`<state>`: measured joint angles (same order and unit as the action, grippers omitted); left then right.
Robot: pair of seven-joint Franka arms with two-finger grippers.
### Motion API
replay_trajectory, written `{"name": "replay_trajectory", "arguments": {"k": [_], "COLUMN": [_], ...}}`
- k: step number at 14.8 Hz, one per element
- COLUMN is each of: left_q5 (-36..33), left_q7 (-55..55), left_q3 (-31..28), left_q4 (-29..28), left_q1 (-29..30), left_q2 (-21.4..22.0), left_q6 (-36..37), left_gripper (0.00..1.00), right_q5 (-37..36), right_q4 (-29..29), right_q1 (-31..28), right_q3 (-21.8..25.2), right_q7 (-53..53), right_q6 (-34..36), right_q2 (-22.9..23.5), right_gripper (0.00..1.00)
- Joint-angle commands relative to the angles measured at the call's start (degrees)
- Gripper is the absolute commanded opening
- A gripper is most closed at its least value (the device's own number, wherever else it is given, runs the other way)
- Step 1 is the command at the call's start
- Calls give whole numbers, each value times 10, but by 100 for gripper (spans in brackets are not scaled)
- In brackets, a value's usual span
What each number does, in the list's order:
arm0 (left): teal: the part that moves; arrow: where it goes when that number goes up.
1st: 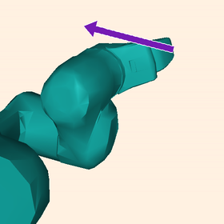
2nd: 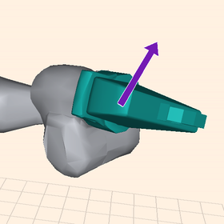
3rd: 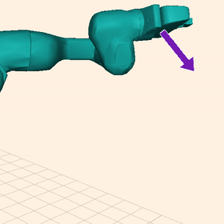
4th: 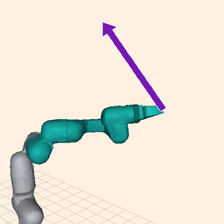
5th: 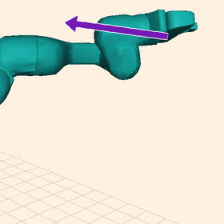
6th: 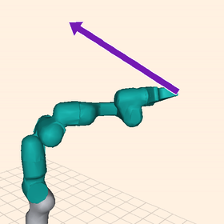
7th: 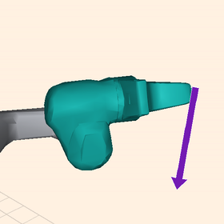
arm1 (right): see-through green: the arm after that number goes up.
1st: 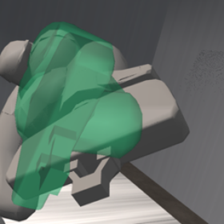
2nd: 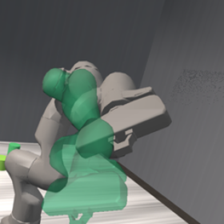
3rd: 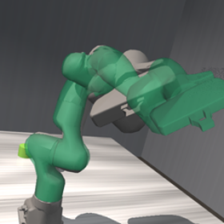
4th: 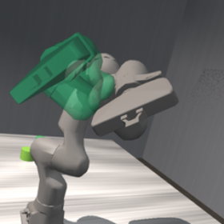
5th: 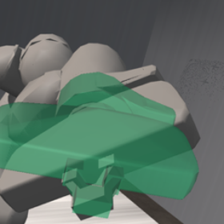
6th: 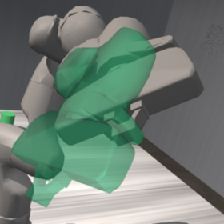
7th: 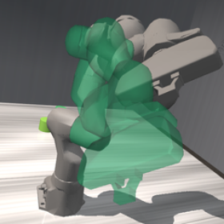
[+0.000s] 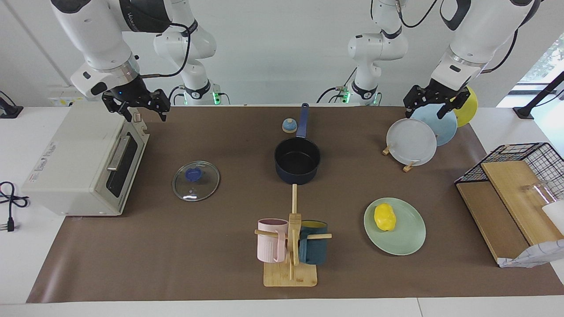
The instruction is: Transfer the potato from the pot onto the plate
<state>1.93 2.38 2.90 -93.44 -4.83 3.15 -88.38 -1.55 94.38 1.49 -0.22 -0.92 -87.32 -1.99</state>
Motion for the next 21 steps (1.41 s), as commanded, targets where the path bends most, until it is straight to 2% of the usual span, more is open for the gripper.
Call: {"name": "replay_trajectory", "arguments": {"k": [1,21], "left_q5": [7,-9], "left_q7": [-2,-13], "left_q3": [2,2], "left_q4": [-7,-7], "left_q1": [8,8], "left_q2": [6,6], "left_q6": [1,1], "left_gripper": [100,100], "right_q5": [7,7], "right_q4": [12,12], "right_q1": [-8,-9], "right_q3": [-6,-6], "right_q7": [-7,-7], "right_q6": [-1,-1], "right_q2": [-12,-12], "right_gripper": [100,100]}}
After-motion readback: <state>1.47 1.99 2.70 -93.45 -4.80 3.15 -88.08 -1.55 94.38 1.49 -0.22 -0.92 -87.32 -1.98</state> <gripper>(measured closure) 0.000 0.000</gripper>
